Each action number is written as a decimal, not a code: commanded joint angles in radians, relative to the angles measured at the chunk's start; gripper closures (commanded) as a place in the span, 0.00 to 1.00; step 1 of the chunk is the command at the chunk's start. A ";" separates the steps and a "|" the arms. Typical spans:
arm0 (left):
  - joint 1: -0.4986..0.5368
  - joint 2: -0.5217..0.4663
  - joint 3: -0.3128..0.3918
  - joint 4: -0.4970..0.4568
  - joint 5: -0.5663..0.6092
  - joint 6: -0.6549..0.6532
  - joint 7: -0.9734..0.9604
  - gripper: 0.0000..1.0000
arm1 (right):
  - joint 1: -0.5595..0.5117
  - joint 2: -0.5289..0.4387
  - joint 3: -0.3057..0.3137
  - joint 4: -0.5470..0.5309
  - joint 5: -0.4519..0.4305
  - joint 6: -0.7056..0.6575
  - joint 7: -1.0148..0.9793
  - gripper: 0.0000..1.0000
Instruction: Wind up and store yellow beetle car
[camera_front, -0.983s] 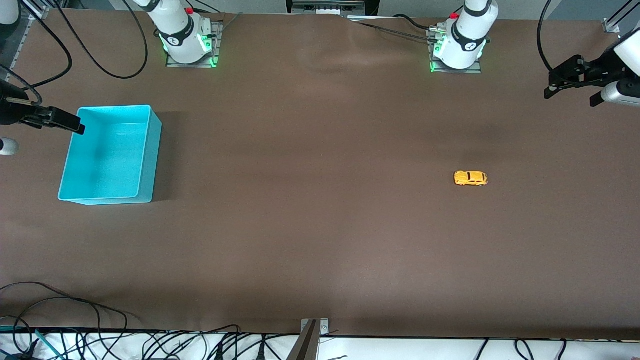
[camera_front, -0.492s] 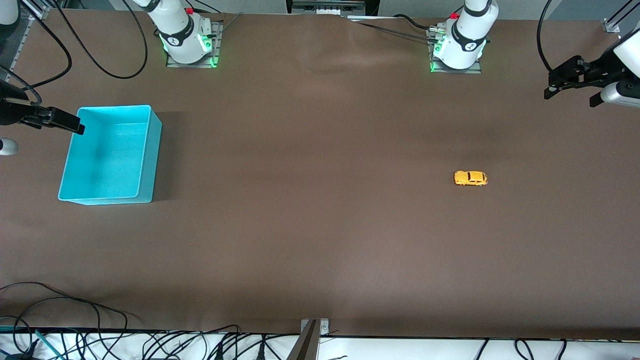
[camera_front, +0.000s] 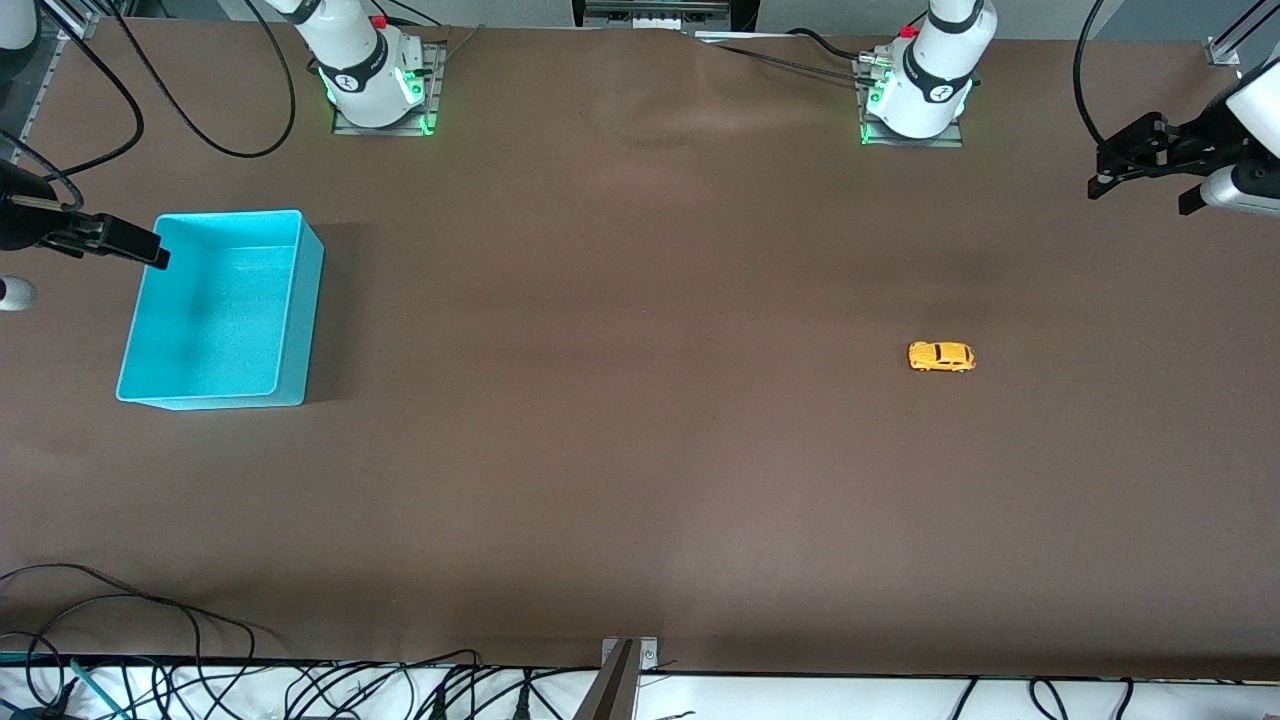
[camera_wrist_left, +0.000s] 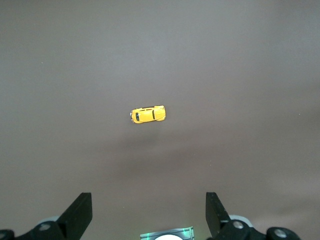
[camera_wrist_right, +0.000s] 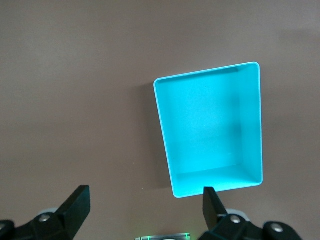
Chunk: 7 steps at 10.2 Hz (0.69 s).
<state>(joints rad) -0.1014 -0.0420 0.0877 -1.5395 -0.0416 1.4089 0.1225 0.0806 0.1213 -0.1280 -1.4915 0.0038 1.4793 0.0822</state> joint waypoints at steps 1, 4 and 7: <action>0.008 0.008 0.000 0.021 -0.008 -0.018 -0.007 0.00 | -0.001 -0.005 -0.004 -0.001 0.021 -0.013 0.013 0.00; 0.031 0.010 0.009 0.019 -0.008 -0.016 -0.004 0.00 | -0.002 -0.005 -0.005 -0.004 0.021 -0.013 0.013 0.00; 0.031 0.016 0.009 0.021 -0.008 -0.016 -0.004 0.00 | -0.002 -0.005 -0.005 -0.004 0.021 -0.013 0.013 0.00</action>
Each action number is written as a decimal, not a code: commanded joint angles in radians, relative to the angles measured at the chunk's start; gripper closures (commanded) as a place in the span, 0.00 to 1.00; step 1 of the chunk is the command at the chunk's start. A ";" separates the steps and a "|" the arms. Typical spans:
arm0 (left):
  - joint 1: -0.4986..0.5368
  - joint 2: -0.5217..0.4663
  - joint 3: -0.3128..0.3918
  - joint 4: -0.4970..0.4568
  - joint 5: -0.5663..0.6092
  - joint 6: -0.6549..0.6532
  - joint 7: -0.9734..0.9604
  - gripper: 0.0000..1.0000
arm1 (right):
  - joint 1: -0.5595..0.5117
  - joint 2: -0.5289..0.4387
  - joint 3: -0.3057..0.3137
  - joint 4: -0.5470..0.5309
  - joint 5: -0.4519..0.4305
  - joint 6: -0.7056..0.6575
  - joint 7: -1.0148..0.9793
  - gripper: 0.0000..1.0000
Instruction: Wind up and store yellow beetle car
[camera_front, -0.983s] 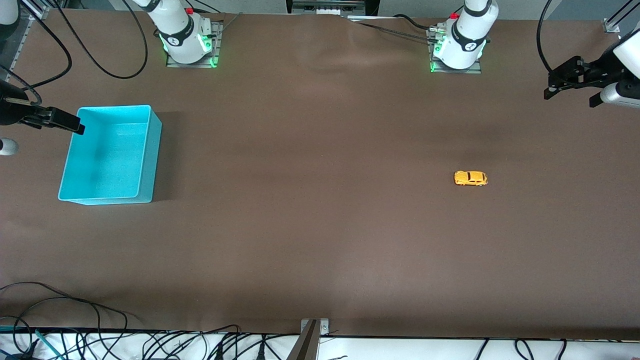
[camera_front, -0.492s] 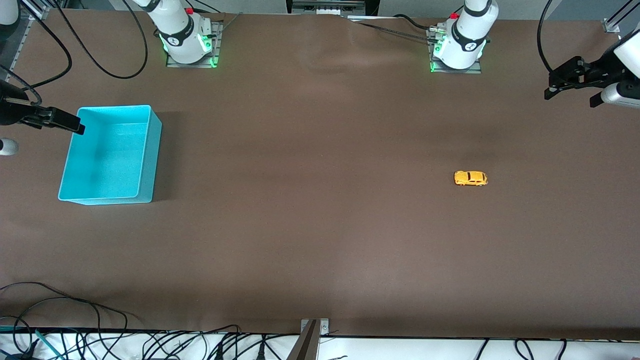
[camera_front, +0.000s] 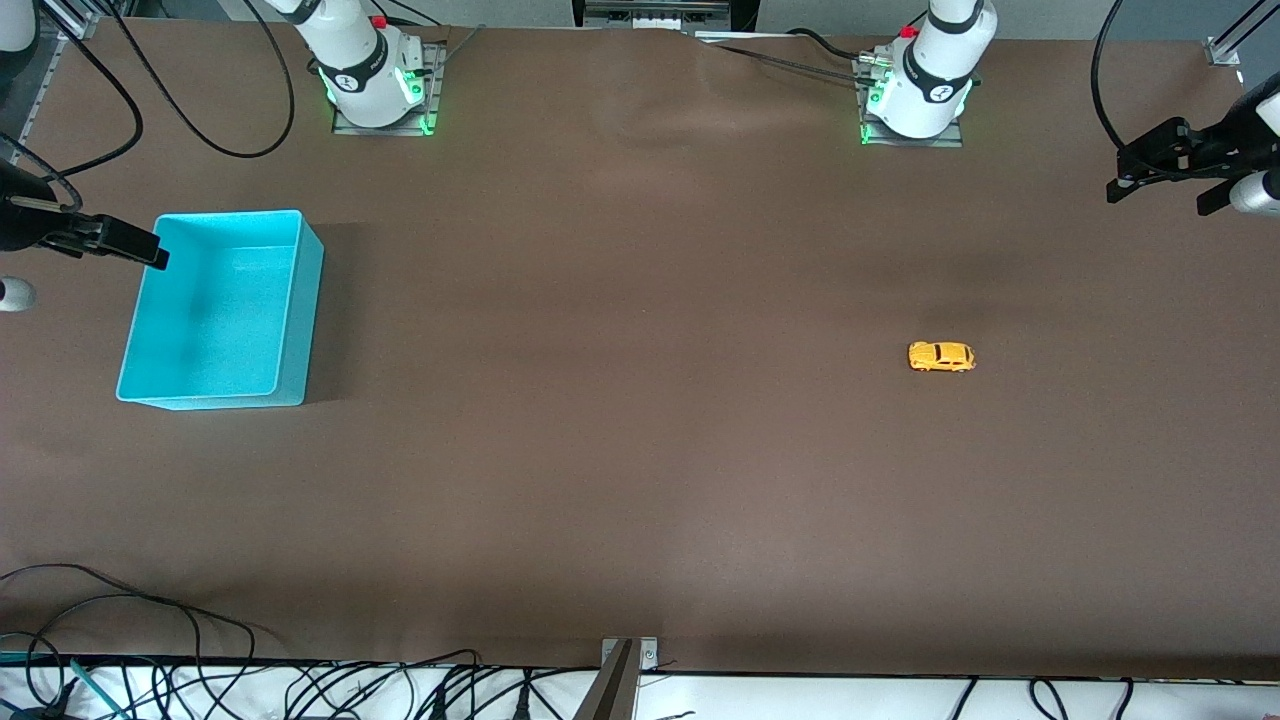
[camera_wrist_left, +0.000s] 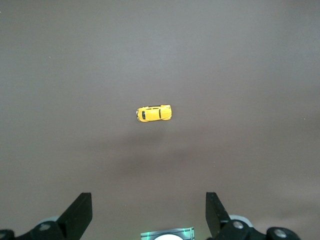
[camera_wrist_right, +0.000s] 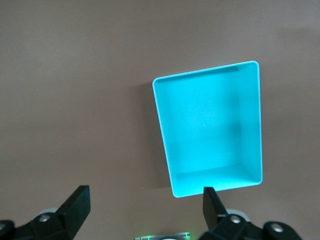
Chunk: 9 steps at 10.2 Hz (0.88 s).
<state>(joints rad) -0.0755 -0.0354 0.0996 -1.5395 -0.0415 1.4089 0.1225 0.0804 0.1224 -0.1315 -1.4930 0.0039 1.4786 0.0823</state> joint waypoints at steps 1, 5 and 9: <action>0.005 0.009 -0.003 0.021 -0.008 -0.016 -0.004 0.00 | -0.002 -0.006 -0.002 -0.003 0.021 -0.012 0.013 0.00; 0.005 0.012 -0.004 0.021 -0.008 -0.016 -0.012 0.00 | -0.002 -0.010 -0.003 -0.001 0.048 -0.021 0.014 0.00; 0.003 0.015 -0.008 0.025 -0.008 -0.016 -0.116 0.00 | -0.004 -0.014 -0.017 0.000 0.062 -0.041 0.017 0.00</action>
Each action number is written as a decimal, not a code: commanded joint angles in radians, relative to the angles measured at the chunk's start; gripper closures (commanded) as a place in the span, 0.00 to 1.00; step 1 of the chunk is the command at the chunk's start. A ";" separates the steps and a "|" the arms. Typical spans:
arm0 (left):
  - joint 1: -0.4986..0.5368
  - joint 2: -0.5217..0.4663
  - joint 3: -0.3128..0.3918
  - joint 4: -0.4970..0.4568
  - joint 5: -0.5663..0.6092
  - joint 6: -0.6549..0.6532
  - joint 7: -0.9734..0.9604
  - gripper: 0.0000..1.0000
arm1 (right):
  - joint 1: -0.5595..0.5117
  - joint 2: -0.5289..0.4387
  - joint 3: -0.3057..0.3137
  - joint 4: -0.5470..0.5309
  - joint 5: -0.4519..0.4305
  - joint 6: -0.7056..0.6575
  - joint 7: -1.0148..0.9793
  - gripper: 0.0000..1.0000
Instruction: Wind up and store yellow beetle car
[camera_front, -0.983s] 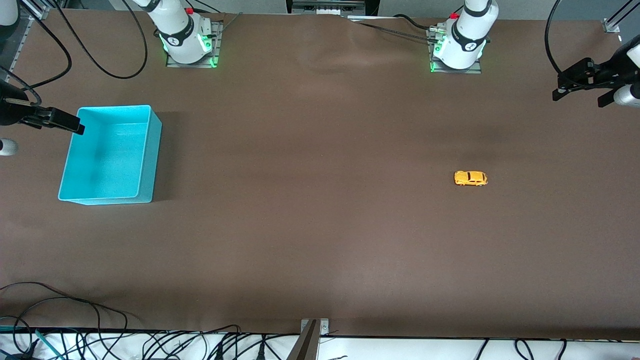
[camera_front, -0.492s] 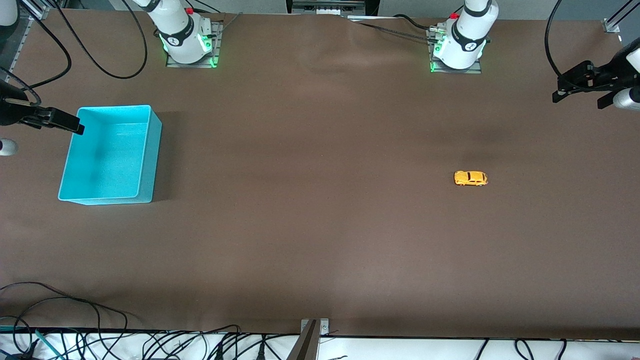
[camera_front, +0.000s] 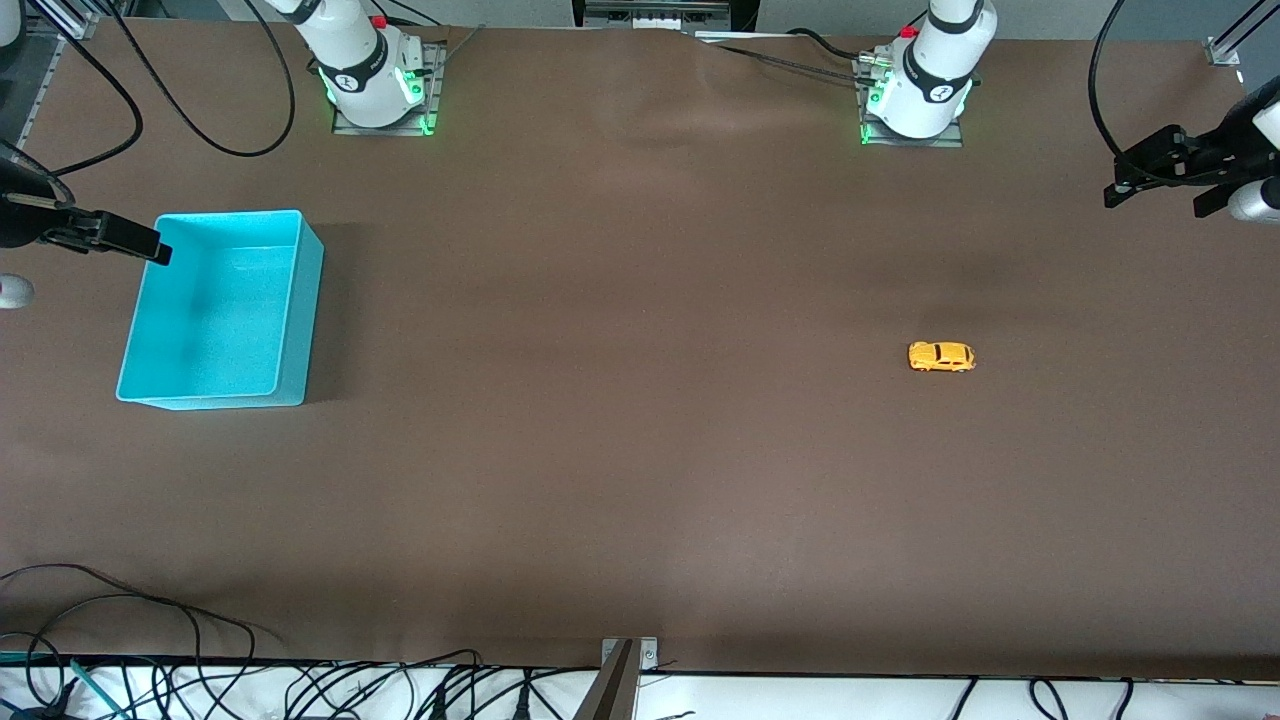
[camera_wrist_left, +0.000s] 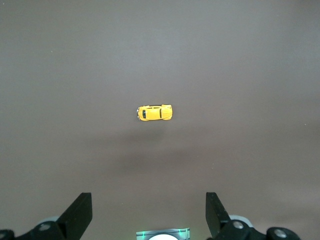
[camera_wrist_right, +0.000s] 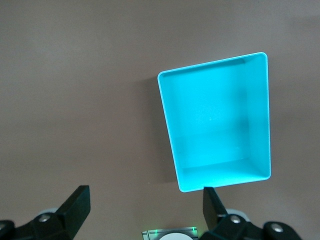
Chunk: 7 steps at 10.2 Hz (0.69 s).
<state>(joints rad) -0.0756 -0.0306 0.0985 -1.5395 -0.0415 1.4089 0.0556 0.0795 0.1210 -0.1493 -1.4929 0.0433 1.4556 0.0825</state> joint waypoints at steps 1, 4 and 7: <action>0.003 0.011 -0.008 0.025 -0.008 -0.016 -0.049 0.00 | -0.003 -0.014 0.005 0.000 0.023 -0.018 0.020 0.00; 0.003 0.012 -0.008 0.024 -0.006 -0.016 -0.046 0.00 | -0.003 -0.014 0.008 0.000 0.021 -0.032 0.019 0.00; 0.003 0.011 -0.008 0.025 -0.006 -0.016 -0.046 0.00 | -0.003 -0.012 0.008 -0.001 0.021 -0.032 0.019 0.00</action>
<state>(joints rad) -0.0757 -0.0295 0.0953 -1.5395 -0.0415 1.4089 0.0217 0.0801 0.1203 -0.1456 -1.4929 0.0445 1.4397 0.0835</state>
